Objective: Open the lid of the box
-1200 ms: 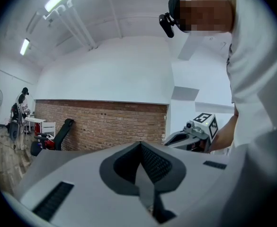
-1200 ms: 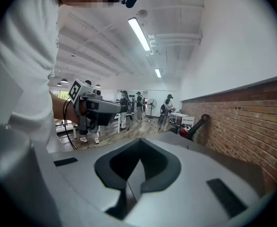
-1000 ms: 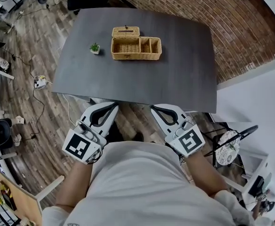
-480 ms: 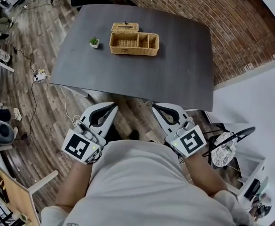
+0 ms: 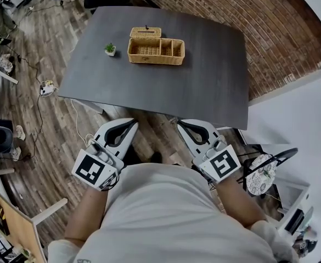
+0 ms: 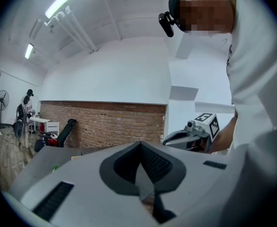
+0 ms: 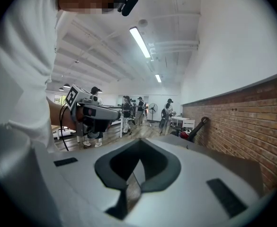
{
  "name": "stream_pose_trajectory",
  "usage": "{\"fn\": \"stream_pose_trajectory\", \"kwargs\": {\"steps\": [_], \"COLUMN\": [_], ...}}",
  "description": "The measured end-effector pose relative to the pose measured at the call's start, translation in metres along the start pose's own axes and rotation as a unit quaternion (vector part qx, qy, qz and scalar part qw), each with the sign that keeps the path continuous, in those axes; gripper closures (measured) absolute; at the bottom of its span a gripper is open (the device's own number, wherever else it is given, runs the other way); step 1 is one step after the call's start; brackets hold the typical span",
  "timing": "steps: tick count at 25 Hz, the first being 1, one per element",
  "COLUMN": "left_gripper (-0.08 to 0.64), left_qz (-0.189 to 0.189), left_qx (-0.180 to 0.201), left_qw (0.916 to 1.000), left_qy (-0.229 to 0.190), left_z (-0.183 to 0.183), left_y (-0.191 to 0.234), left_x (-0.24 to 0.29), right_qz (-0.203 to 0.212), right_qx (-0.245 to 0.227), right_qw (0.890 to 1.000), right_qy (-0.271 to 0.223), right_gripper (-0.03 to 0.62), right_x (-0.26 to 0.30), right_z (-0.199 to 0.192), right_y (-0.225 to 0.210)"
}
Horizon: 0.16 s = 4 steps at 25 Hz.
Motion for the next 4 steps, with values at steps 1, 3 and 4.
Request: {"fn": "stream_pose_trajectory", "kwargs": {"steps": [1, 3, 4], "left_gripper": [0.548, 0.548, 0.548], "left_qz": [0.001, 0.002, 0.003], "left_qx": [0.000, 0.001, 0.001], "left_qw": [1.0000, 1.0000, 1.0000], "left_qy": [0.000, -0.001, -0.001], "left_z": [0.0001, 0.0002, 0.0003], "left_y": [0.0001, 0.0004, 0.0006], "left_x": [-0.0005, -0.0013, -0.0017], "right_qz": [0.000, 0.000, 0.000], "right_qx": [-0.001, -0.002, -0.002], "right_qw": [1.000, 1.000, 1.000], "right_qy": [-0.001, -0.001, -0.001], "right_gripper": [0.588, 0.588, 0.588], "right_x": [0.0004, 0.0015, 0.0020], "right_z": [0.0004, 0.0012, 0.0016], "right_y": [0.0000, -0.0003, -0.0006]}}
Point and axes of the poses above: the fingertips, and each gripper's own axes: x forward along the fingers, y to its left, z out of its top, the point moved 10 cm from there along -x, backward along the fingers, and after that the axes turned 9 degrees about -x, right-handed, at the moved point
